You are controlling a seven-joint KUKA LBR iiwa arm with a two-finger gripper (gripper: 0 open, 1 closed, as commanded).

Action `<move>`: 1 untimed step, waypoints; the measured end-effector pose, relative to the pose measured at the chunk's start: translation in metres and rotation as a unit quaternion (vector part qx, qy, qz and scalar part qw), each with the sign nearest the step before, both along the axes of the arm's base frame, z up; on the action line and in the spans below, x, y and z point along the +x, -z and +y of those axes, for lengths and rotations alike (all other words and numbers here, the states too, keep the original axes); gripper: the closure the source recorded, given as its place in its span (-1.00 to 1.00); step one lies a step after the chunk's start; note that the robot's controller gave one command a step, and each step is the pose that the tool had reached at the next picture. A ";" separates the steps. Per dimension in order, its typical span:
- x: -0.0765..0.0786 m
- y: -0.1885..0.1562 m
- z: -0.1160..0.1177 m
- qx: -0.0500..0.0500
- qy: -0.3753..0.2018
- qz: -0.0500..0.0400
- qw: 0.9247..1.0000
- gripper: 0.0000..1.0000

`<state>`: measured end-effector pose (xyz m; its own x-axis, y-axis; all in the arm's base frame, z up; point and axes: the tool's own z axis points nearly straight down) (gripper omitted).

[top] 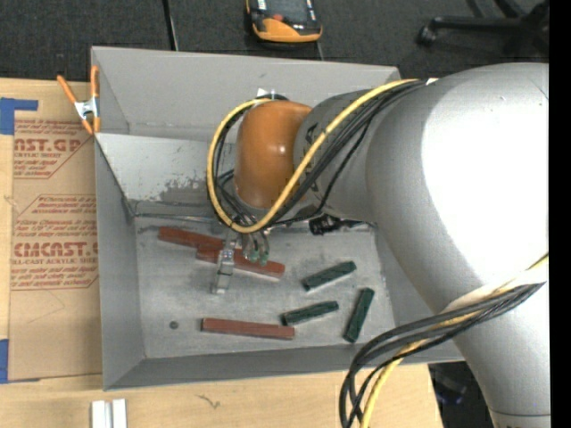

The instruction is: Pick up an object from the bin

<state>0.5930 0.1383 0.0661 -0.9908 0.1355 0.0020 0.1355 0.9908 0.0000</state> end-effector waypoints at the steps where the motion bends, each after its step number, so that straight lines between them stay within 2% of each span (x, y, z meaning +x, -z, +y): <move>1: -0.007 -0.004 0.013 0.000 0.055 -0.002 0.998 1.00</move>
Offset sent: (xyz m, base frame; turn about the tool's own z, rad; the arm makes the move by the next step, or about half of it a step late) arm 0.0000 0.0000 0.0000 0.0000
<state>0.5859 0.1514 0.0699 -0.9699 0.2436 -0.0009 0.2436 0.9699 0.0015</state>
